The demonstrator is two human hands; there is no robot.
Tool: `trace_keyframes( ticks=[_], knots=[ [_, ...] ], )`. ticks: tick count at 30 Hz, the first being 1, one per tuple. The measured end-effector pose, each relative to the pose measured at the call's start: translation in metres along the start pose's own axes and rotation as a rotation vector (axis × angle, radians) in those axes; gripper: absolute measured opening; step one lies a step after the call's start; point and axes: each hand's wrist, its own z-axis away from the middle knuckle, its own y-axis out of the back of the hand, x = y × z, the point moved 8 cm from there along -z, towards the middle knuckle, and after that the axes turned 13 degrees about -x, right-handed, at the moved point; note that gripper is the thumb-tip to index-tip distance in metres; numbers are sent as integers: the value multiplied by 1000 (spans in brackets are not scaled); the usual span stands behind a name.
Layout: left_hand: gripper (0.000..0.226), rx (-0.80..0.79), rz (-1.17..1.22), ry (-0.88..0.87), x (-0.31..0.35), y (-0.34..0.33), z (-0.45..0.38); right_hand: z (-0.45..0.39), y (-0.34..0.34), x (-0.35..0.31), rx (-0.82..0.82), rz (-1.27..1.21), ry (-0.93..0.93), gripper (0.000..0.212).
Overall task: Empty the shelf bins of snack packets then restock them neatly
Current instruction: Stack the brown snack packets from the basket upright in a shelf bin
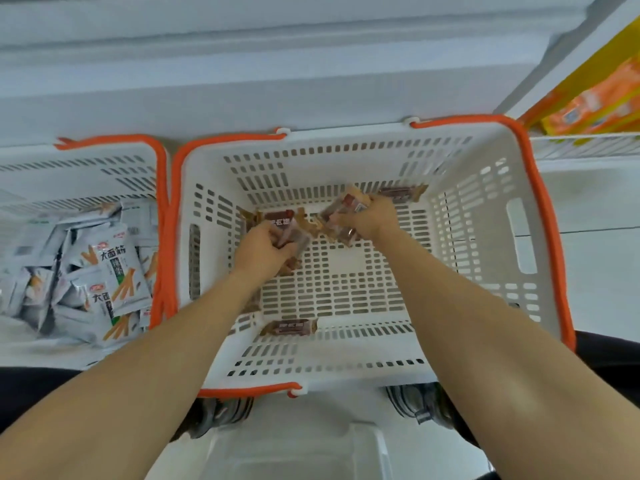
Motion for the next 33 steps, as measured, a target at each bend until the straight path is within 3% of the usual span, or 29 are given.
trace_keyframes(
  ticks=[4, 7, 12, 15, 18, 25, 27, 30, 33],
  knots=[
    [14, -71, 492, 104, 14, 6, 9, 34, 15, -27, -101, -121, 155, 40],
    [21, -256, 833, 111, 30, -6, 31, 75, 13, -48, -281, -175, 245, 30],
    [23, -337, 1022, -58, 49, -10, 62, 124, 20, -60, -393, -113, 267, 32],
    [25, -210, 917, -178, 47, -1, 76, 137, 24, -61, -408, -110, 258, 28],
    [26, -150, 925, -184, 34, 2, 90, 140, 27, -58, -387, -119, 243, 31],
    [22, -194, 1381, -159, 12, -6, 102, 144, 16, -52, -413, -141, 215, 31],
    [23, -162, 1277, -185, 14, -3, 107, 146, 15, -51, -429, -123, 211, 34],
    [13, -37, 851, -258, 24, 11, 118, 152, 18, -48, -463, -92, 203, 42],
    [55, -37, 801, -296, 25, 9, 121, 162, 14, -49, -537, -82, 242, 39]
  ],
)
